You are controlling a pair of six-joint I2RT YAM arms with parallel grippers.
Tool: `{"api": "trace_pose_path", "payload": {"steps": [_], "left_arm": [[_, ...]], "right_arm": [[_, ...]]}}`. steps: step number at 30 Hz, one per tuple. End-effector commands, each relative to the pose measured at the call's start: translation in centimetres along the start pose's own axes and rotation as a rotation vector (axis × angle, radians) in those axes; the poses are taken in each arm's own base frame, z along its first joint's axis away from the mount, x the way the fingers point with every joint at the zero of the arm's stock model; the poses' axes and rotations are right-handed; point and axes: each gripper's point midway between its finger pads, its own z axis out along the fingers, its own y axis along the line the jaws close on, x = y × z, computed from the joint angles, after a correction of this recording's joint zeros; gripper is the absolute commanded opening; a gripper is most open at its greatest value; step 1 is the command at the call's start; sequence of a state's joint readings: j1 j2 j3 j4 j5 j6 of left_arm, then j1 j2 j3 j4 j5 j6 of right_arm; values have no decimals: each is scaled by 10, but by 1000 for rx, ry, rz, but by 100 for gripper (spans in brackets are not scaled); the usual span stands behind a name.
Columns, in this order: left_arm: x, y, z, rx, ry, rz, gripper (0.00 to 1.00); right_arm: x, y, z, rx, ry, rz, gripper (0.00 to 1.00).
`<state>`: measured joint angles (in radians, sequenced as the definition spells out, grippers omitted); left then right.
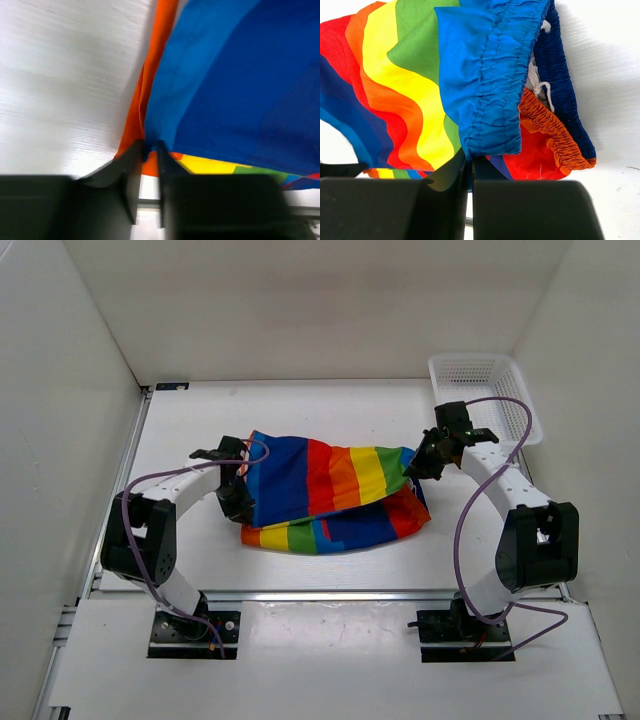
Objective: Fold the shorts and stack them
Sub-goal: Fold the shorts
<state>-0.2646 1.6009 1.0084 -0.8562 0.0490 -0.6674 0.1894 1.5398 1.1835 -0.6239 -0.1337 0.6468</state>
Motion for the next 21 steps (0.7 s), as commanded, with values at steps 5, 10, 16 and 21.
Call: {"api": "trace_pose_path", "payload": {"steps": [5, 10, 16, 21], "left_arm": [[-6, -15, -12, 46, -53, 11, 10], [-21, -25, -48, 83, -135, 4, 10], [-42, -37, -86, 109, -214, 3, 10], [-55, -50, -123, 160, -275, 5, 10]], "right_arm": [[-16, 13, -6, -34, -50, -26, 2], [-16, 12, -6, -33, -50, -35, 2], [-18, 15, -11, -39, -57, -37, 2], [-20, 17, -13, -44, -65, -48, 2]]}}
